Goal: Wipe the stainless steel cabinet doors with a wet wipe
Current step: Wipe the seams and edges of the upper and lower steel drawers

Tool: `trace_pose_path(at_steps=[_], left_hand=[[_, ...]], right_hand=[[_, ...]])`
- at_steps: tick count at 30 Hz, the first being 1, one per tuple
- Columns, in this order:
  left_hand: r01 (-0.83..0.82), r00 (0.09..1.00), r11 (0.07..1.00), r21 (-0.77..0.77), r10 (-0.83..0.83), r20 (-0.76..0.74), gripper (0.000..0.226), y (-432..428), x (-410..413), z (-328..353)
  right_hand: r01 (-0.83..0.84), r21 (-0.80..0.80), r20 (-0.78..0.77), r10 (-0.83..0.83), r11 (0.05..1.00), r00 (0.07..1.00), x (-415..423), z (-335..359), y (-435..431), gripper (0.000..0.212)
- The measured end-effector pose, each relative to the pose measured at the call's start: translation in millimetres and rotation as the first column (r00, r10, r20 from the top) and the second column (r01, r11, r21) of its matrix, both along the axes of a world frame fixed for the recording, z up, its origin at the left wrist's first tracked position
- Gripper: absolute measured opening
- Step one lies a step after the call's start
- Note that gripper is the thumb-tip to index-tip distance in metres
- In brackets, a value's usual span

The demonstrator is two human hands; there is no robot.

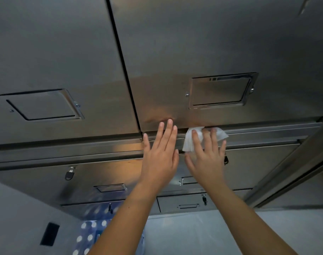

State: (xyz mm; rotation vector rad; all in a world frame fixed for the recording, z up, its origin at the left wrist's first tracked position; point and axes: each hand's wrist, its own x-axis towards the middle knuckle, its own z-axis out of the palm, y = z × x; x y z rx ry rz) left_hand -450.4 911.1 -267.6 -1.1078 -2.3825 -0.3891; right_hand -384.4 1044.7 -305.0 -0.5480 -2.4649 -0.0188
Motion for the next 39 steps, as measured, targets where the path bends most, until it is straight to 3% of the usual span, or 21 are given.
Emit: trace_pose_path(at_steps=[14,21,33,39], left_hand=[[0.055,0.998,0.998,0.032,-0.056,0.034,0.059,4.0,-5.5,-9.8],[0.055,0.998,0.998,-0.010,-0.055,0.004,0.061,-0.2,-9.4,-11.7],[-0.052,0.995,0.993,0.102,0.043,0.093,0.066,32.1,16.5,-20.3],[-0.012,1.000,0.998,0.064,0.011,0.018,0.067,73.3,44.4,-14.4]], right_hand=[[-0.018,-0.013,0.001,0.018,1.000,1.000,-4.4,-2.6,-15.0,0.059],[-0.045,0.061,-0.006,0.045,0.997,0.999,-1.4,-6.5,-4.3,0.059],[-0.056,0.107,-0.074,0.064,0.993,0.995,25.2,-14.3,59.2,0.059],[-0.066,0.090,-0.084,0.074,0.994,0.994,45.3,-14.2,98.6,0.060]])
